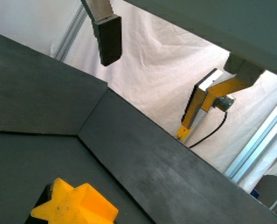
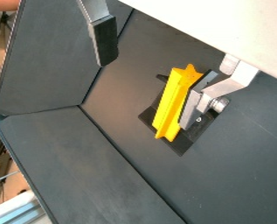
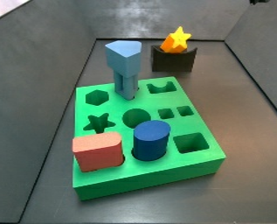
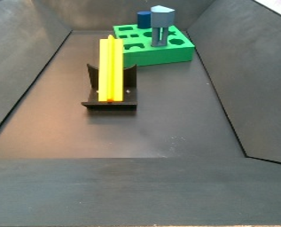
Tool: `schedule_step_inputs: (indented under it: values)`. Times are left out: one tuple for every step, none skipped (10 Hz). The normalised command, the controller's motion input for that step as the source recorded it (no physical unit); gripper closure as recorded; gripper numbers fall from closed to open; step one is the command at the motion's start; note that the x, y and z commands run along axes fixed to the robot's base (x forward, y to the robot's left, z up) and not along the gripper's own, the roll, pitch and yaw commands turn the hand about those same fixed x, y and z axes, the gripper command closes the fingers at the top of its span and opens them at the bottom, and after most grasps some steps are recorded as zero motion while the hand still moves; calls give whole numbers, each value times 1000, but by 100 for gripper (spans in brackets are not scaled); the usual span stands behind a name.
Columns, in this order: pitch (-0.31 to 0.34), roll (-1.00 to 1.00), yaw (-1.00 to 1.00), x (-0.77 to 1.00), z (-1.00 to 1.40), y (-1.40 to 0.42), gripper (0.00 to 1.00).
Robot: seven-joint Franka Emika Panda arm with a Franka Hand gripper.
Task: Pick up the star object. Move up. Place the star object on the fixture. Regrasp the star object. Move to above the board. Insert the star object.
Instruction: Regrasp the star object.
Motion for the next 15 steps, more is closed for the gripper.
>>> schedule_step_inputs:
  values:
    - [50, 141, 103, 188, -30, -50, 0]
    - [52, 140, 104, 187, -30, -50, 0]
    - [53, 139, 104, 186, -29, -51, 0]
    - [55, 137, 106, 184, -28, -50, 0]
    - [55, 136, 106, 184, -27, -50, 0]
    - [57, 135, 107, 182, -26, -50, 0]
    - [57, 134, 108, 181, -24, -50, 0]
    - [58, 134, 108, 179, -24, -50, 0]
    - [59, 133, 108, 178, -23, -50, 0]
    - [59, 133, 108, 178, -23, -50, 0]
    - [60, 133, 108, 177, -23, -50, 0]
    - [60, 133, 109, 177, -23, -50, 0]
    - [60, 132, 109, 177, -23, -50, 0]
    - [60, 132, 109, 177, -23, -50, 0]
    - [68, 111, 124, 69, -1000, 46, 0]
